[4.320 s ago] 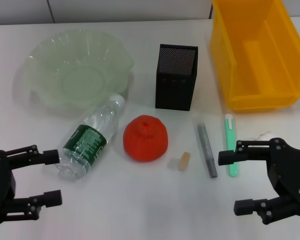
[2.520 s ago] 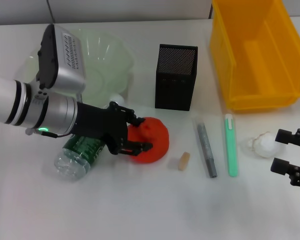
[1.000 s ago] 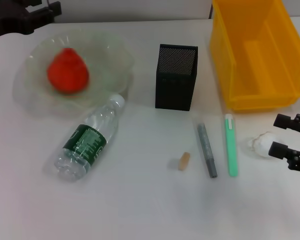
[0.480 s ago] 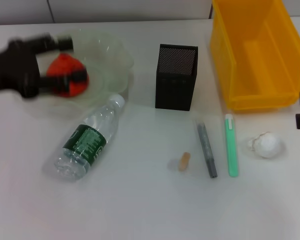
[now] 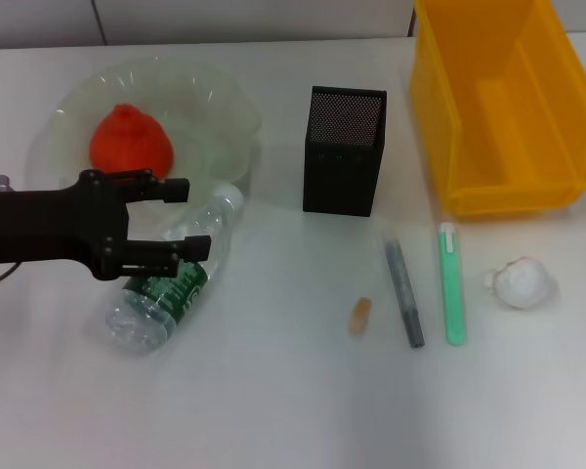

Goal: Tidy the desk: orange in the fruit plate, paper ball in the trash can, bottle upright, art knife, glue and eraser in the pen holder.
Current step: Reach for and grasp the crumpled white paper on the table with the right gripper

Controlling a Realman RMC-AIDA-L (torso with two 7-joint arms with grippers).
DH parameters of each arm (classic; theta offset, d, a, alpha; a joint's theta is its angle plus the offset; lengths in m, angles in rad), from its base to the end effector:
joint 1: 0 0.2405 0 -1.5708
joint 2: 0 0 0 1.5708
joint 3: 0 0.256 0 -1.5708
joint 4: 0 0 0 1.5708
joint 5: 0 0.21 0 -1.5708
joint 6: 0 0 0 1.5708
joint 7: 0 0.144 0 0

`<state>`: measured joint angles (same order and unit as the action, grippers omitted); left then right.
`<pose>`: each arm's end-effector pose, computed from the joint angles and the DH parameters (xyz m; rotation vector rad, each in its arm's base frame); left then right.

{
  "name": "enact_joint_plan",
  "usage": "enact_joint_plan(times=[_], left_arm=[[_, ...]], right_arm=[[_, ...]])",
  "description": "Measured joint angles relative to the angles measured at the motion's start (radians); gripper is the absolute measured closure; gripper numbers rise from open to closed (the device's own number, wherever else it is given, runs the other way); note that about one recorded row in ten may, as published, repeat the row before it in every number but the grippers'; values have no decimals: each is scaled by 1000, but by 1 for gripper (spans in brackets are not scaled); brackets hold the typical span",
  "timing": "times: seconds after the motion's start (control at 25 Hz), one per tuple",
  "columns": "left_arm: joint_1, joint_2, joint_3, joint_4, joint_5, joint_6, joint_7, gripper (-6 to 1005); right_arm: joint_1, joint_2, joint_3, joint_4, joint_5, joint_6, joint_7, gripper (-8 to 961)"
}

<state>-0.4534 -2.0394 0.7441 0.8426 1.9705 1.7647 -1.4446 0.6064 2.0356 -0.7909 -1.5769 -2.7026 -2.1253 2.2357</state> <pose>-0.2580 0.3071 0.0382 -2.8483 -0.5054 -0.6932 0.2146 0.3101 0.1281 -2.6028 1.0657 -0.4755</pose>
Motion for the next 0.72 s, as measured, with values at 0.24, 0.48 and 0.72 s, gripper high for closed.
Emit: enact_joint_plan(times=[0.24, 0.48, 0.72], left_arm=[[-8, -6, 7, -24, 7, -10, 4, 176], [-6, -10, 11, -24, 8, -12, 4, 177], [4, -12, 10, -25, 8, -12, 4, 177]], right_arm=[[28, 41, -141, 138, -94, 177, 16, 135], [65, 45, -268, 330, -93, 360, 44, 157], [108, 45, -324, 481, -67, 447, 37, 287]])
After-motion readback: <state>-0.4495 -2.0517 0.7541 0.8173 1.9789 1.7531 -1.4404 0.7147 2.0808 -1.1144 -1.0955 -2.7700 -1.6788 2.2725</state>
